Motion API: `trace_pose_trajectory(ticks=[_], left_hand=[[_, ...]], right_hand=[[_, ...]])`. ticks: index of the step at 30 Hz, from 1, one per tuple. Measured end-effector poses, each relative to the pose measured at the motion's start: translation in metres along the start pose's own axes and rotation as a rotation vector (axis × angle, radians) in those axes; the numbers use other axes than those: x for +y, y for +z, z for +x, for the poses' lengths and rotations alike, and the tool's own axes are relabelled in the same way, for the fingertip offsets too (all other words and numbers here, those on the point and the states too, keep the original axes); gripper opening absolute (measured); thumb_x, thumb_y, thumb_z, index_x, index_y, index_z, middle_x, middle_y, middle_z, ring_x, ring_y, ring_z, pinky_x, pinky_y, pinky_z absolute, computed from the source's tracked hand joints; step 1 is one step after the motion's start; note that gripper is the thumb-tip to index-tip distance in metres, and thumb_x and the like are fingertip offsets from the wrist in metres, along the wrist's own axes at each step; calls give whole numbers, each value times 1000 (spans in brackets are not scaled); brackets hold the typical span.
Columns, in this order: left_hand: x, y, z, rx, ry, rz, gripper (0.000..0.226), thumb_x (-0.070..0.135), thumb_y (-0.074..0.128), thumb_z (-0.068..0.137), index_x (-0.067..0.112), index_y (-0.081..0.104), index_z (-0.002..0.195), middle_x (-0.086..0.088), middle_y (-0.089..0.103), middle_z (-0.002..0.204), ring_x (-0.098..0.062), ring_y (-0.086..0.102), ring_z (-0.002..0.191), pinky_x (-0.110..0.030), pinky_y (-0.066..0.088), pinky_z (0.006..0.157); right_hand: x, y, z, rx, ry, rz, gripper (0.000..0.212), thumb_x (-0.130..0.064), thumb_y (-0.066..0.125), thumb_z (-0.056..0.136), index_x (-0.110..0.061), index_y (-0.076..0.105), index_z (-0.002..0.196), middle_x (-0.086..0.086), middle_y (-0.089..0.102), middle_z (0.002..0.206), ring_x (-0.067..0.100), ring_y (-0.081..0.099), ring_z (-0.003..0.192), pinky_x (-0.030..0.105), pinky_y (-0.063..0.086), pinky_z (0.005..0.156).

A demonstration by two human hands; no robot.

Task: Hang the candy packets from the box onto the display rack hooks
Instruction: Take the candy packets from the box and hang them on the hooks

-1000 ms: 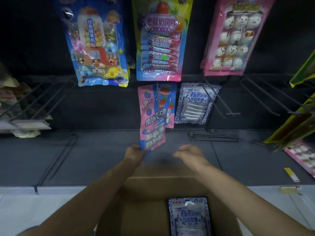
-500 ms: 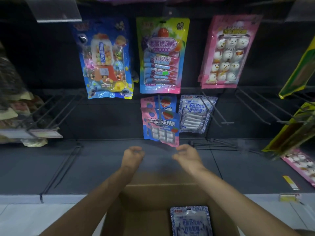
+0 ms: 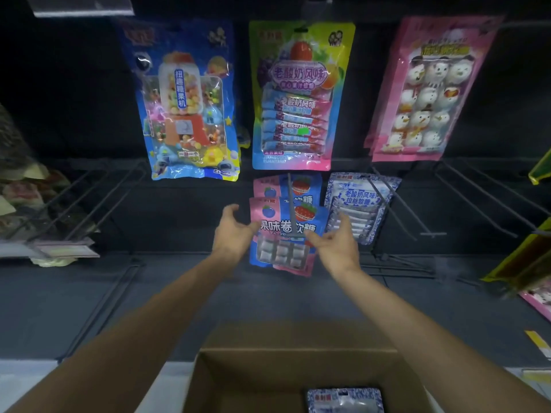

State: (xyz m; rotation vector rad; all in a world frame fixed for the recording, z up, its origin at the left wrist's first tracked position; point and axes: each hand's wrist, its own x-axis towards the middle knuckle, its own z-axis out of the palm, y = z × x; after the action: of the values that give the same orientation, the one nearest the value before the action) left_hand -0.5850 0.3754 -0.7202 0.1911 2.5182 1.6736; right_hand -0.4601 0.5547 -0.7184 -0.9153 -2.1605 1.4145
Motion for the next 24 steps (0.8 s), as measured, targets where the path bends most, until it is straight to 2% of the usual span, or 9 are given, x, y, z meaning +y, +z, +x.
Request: trace_pose_trajectory(ticks=[3,4,6,8,10,12,15,20,24], left_hand=[[5,8,20,1,37,-89,59,24,79,90,22,52,142,-5,78,88,-23,76,90,-43,59,94],[2,12,26,-6,39,-134,48,21,80,90,22,60,134,-5,79,86,-24,77,87,-45,61,93],[-1,20,32,3,54,-195,19,16,78,92,22,72,109,-1,78,78,-20,76,77,-45,63,86],[-2,25,31,2,84,-249,5,12,75,95,12,76,100,5,74,65,-9,69,60,-29,60,69],[-3,29,31,20,91,-312,13,9,73,97,-1,74,106,5,71,61,-2,61,48,-15,51,55],[-4,32,36,36,65,-373,20,12,74,97,-5,74,108,-5,69,69,-3,59,48,-9,47,51],[4,39,49,68,31,-410,26,20,77,95,-5,76,103,-9,65,73,-11,59,59,-5,45,52],[16,49,72,102,-33,-417,24,26,82,91,4,78,97,-9,76,81,-15,67,65,-11,50,53],[22,58,90,210,-69,-338,20,38,84,86,20,77,82,-1,77,79,-19,73,72,-26,57,60]], right_hand=[[3,9,30,20,24,47,99,-39,86,86,-20,27,163,1,70,89,26,72,94,43,55,95],[5,11,39,13,19,88,93,-36,87,86,-19,34,160,3,72,90,26,73,92,43,56,94],[9,13,52,-32,-27,184,65,-29,84,89,-20,48,142,11,75,91,24,72,77,42,59,82],[11,13,59,-71,-62,281,43,-23,78,96,-26,46,124,15,74,89,20,67,61,36,54,68],[10,14,62,-60,-77,341,27,-25,75,98,-29,49,102,10,70,79,16,64,55,35,52,62],[8,18,65,-43,-57,383,28,-31,76,98,-25,51,86,7,67,72,19,63,56,37,56,61],[0,26,72,-7,-15,443,30,-37,76,97,-14,62,83,9,66,67,26,62,63,44,59,66],[-10,42,104,107,67,380,40,-51,80,89,-20,58,77,5,71,66,26,67,62,61,62,76],[-20,53,126,216,123,268,45,-56,78,86,-18,58,71,6,77,76,31,75,75,56,63,75]])
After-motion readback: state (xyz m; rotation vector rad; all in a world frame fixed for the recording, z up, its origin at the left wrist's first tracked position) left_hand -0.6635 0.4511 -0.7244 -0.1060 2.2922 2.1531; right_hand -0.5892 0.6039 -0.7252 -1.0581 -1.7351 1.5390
